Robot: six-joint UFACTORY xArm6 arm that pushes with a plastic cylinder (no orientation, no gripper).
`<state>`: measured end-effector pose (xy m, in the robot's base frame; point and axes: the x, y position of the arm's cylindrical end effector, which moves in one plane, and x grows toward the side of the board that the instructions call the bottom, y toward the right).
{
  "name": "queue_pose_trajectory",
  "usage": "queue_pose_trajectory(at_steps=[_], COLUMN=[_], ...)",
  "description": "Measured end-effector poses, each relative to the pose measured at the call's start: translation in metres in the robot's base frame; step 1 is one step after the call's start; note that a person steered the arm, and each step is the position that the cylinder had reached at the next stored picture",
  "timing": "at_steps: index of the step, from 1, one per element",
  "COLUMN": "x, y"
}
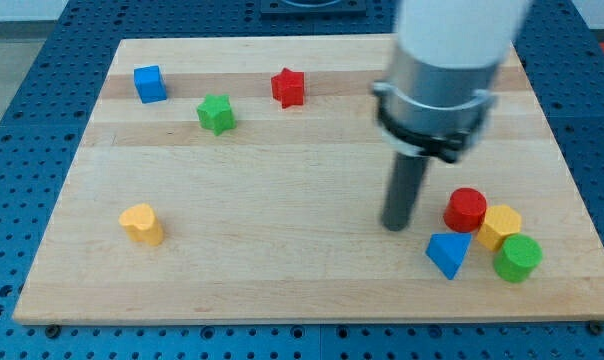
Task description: Place your arm at the left center of the board
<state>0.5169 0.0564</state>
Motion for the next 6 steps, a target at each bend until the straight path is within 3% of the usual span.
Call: queue_pose_trajectory(at_steps=[2,4,5,6], x=[-0.011,-0.017,-0.063,-0.066], y=[-0.155,-0.187,-0.192,-0.192])
